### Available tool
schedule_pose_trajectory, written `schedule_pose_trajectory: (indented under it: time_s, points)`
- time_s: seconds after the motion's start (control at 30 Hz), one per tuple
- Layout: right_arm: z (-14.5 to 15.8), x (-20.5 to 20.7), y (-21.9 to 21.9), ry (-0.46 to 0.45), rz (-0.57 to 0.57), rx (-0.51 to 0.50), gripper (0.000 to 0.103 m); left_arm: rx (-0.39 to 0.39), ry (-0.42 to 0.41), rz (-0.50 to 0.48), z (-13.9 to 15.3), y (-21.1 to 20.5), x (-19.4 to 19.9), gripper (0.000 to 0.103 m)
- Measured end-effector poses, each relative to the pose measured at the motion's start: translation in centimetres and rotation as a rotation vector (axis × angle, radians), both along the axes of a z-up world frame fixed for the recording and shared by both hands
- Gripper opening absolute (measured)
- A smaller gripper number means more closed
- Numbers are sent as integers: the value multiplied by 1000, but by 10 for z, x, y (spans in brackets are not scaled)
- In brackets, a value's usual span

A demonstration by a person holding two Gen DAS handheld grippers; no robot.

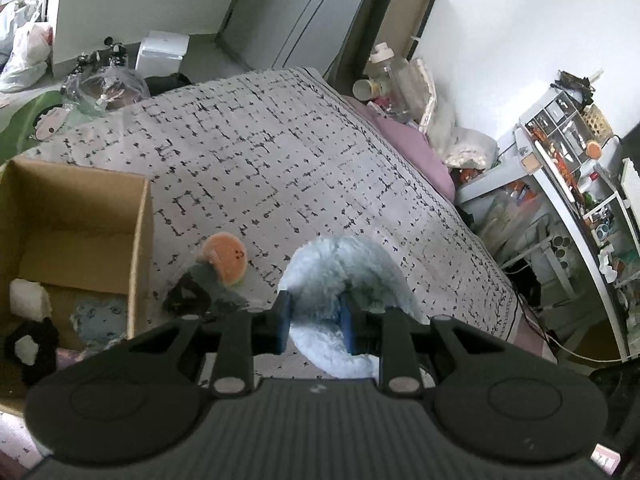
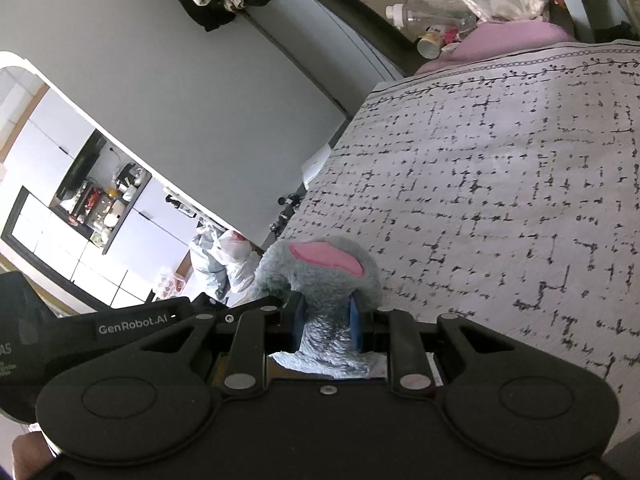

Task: Organize soft objects
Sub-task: 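Carry the grey plush into the cardboard box and open the right gripper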

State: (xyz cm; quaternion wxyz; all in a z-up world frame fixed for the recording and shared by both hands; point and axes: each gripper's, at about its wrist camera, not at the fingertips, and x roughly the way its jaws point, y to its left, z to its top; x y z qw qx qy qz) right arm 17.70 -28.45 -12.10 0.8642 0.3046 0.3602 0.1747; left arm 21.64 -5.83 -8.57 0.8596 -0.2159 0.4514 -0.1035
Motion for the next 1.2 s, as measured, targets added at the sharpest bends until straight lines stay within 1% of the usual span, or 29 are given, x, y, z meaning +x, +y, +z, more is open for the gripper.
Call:
schedule_pose_trajectory:
  time_s: [0.2,0.43,0.67,0.87,1.1,1.2]
  points:
    - [15,2,22,-20,30,1,22,-18,-35,36,14,24,-10,24]
    - [27,5,54,-32,52,-6,22,-26,-65,79,25,55,-14,22]
    - [34,15,88,-25,70,-21,23,-50,-97,121,30,90,-15,20]
    - [30,21,120,-14,103,-57,23,-81,-91,165,20,122,-17,20]
    - [21,28,152,6,136,-90,24,-130,-62,226,0,159,-17,20]
    - [17,31,166,18,148,-107,24,-132,-54,249,-6,170,-17,20]
